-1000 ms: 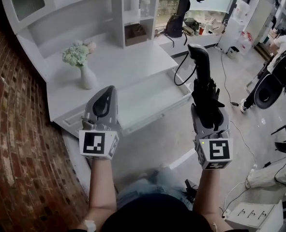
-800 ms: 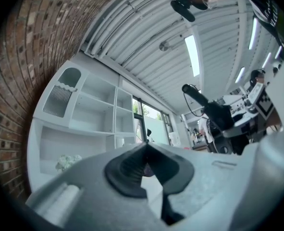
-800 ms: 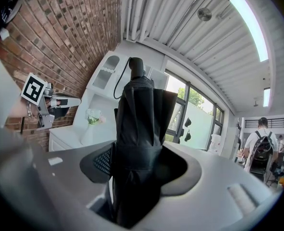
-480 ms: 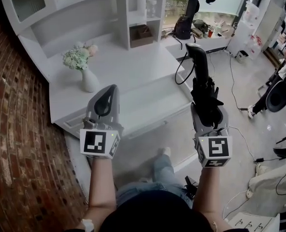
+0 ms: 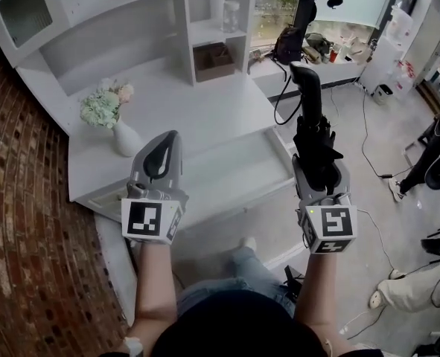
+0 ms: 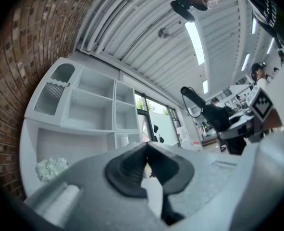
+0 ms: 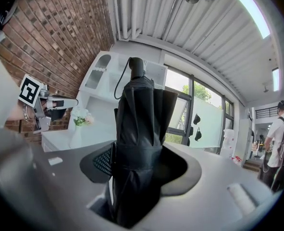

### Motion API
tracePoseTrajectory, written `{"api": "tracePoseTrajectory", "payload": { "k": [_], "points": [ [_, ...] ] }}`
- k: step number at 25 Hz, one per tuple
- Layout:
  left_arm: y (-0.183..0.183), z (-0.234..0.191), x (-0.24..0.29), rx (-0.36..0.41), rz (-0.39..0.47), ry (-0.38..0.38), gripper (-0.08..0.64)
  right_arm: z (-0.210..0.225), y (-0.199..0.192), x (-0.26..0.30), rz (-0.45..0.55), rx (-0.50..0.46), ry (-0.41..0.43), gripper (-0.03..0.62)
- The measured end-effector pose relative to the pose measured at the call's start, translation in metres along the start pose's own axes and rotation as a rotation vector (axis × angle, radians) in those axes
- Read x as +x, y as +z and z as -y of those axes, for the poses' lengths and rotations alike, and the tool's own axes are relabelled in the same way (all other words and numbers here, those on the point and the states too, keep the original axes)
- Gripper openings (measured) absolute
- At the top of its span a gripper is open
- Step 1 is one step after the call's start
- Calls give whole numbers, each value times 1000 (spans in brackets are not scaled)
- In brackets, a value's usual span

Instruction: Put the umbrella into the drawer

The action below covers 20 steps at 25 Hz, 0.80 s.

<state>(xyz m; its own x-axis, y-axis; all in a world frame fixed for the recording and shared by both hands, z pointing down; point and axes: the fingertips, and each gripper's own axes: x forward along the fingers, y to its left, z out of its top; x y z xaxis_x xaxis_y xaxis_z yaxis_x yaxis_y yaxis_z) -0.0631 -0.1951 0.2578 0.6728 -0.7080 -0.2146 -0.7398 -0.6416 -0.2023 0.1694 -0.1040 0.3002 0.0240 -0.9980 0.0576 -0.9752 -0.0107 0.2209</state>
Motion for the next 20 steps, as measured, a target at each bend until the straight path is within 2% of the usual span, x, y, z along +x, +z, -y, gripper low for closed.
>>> {"api": "tracePoseTrajectory", "payload": {
  "k": [10,20],
  "points": [
    [-31,5,64,3,-62,71,-3,43,-39,70,-48,33,107,244],
    [-74,0,92,-2,-151,166,-3,49,-103,138,-148,35,252,244]
  ]
}}
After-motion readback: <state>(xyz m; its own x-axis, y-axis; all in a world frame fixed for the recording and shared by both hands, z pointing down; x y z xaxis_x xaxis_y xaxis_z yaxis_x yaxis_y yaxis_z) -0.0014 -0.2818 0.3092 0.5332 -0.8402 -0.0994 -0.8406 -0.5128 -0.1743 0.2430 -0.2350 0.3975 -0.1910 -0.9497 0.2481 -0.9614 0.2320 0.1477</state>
